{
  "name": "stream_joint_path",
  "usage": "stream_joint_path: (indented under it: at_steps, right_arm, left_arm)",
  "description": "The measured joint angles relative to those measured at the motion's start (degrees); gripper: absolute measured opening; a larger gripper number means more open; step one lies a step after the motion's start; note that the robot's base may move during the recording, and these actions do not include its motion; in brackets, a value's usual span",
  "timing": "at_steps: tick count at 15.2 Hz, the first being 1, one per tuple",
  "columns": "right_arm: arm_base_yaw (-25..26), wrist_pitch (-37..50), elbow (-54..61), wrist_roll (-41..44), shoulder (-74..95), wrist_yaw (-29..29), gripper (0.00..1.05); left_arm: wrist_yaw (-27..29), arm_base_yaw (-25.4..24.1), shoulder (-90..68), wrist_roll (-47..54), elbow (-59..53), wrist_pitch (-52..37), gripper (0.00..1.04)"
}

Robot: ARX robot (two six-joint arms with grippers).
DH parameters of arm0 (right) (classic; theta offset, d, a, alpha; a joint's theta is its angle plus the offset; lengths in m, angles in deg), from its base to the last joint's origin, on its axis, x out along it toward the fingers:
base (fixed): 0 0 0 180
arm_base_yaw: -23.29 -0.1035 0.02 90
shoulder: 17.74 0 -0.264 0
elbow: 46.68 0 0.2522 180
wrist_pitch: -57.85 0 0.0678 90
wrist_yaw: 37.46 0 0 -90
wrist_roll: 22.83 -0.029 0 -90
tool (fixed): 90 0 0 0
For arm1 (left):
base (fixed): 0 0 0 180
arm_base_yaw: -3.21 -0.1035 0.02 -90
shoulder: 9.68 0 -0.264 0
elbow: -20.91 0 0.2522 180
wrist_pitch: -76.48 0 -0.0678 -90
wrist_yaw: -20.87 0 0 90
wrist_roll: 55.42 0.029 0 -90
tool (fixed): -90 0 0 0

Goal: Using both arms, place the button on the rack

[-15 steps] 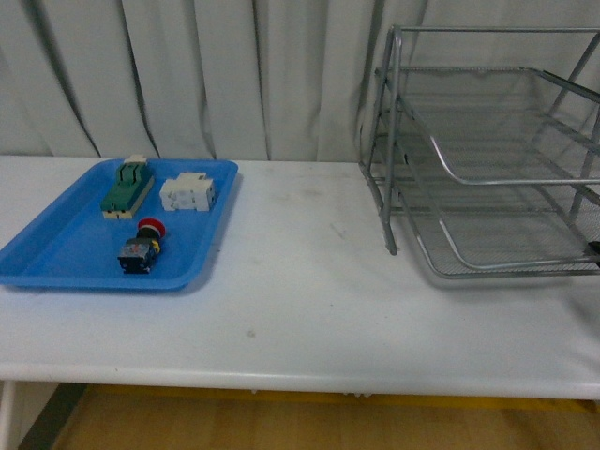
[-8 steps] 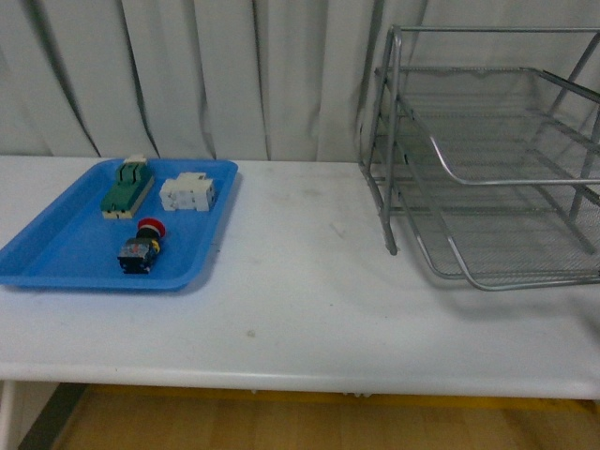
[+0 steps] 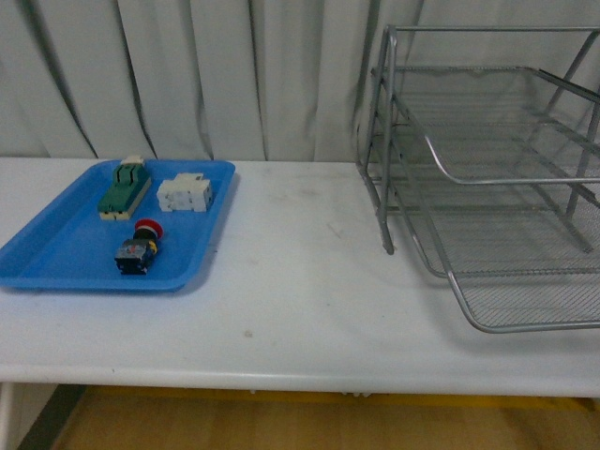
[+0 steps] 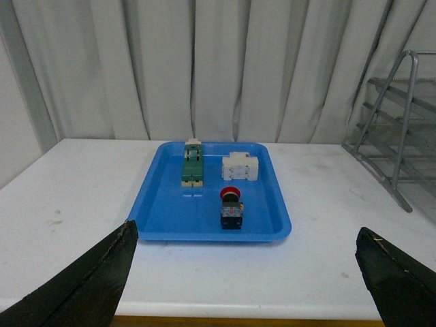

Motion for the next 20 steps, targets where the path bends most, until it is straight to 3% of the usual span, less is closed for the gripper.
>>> stream_joint_path:
  at_steps: [1,3,6,8,9,11,12,13,15,20]
  right_arm:
    - [-0.09,0.24,1.66,-0.13,-3.13,-0.59,0.75]
    - [0.02,0.00,5.33,-0.61,-6.23,-2.32,1.00]
    - [2.36,0.17,12.17,-0.13,-16.15,-6.16,0.98]
    - [7.28,-0.02,16.17,0.00,-24.04,-10.88,0.98]
    - [9.77,-11.50,17.14,9.18,-36.44,-7.32,0.89]
    - [9.75,-31.23,18.51,40.02,-64.76,-3.96,0.64]
    - [8.94,-44.15,18.58,57.72,-78.88,-3.04,0.47]
    - [5.27,-52.37,20.26,69.33,-89.77,0.90,0.31]
    - [-1.36,-57.07,22.56,75.23,-97.83,7.13,0.05]
    - [-10.43,-61.46,25.05,77.46,-105.00,16.44,0.02]
  left_arm:
    - [0.02,0.00,0.00,0.00,0.00,-0.02,0.98]
    - [0.00,0.00,0.00,0.00,-0.02,0.00,0.98]
    - [0.02,0.00,0.00,0.00,-0.02,-0.02,0.98]
    - [0.00,0.00,0.00,0.00,-0.02,0.00,0.98]
    - [0.02,0.00,0.00,0.00,0.00,0.00,0.98]
    - [0.02,0.00,0.00,0.00,-0.02,-0.02,0.98]
    - [0.02,0.00,0.00,0.00,-0.02,0.00,0.98]
    - [0.00,0.00,0.00,0.00,0.00,0.00,0.98]
    - [0.02,0.00,0.00,0.00,0.00,0.00,0.98]
    - [0.02,0.00,0.00,0.00,-0.02,0.00,0.98]
